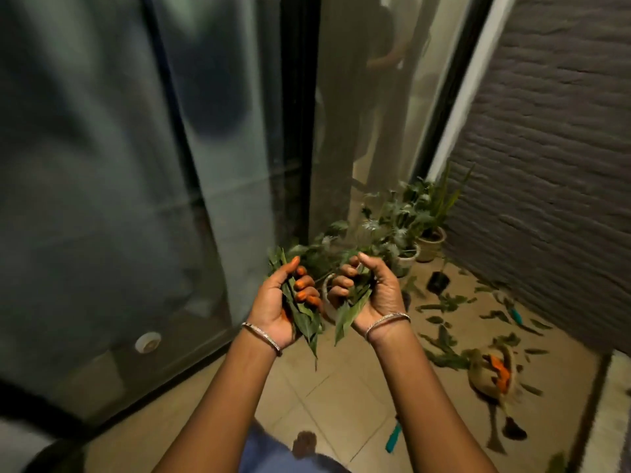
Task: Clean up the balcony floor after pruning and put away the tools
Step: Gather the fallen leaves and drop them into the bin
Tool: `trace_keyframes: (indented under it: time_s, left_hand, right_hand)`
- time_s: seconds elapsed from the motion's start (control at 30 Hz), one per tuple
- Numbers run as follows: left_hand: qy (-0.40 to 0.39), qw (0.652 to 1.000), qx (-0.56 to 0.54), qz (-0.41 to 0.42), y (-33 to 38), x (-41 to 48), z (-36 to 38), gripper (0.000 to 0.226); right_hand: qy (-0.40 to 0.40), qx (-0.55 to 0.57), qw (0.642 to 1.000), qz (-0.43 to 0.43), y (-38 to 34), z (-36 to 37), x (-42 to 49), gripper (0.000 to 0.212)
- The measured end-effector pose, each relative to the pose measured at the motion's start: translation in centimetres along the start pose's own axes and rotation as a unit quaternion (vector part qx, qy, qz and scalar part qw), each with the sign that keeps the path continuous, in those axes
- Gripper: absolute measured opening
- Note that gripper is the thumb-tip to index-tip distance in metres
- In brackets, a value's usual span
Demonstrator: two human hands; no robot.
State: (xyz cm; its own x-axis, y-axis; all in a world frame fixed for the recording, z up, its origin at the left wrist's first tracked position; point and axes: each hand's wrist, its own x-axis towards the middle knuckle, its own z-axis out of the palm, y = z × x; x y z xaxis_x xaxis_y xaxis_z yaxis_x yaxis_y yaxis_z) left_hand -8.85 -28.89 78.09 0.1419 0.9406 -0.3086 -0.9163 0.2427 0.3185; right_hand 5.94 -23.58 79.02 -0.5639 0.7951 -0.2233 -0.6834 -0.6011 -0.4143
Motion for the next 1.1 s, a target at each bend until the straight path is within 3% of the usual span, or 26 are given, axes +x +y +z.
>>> trace_keyframes:
  time_s: [0.2,0.33,0.6,0.87,1.1]
  left_hand:
    - [0.113,0.985,-0.042,0.12,1.1,-11.6,-5.8,0.026]
    - [0.182,0.962,-0.06,0.193,1.7,-18.1,-9.2,0.026]
    - [0.284,0.905,-0.117,0.295,3.6,-29.5,-15.5,0.019]
    - [0.334,0.861,-0.172,0.342,7.4,-39.9,-25.2,0.017]
    - [0.384,0.85,-0.195,0.303,10.4,-44.9,-33.8,0.015]
  right_hand:
    - [-0.022,-0.045,0.99,0.133,9.2,1.7,-2.2,0.037]
    - [-0.023,-0.078,0.974,0.21,15.3,3.4,-2.9,0.02]
    - [-0.051,-0.134,0.931,0.336,27.4,7.9,-3.0,0.025]
    - [-0.015,-0.168,0.904,0.393,40.6,11.0,-3.7,0.027]
    - [0.084,-0.214,0.893,0.386,49.0,11.3,-3.7,0.028]
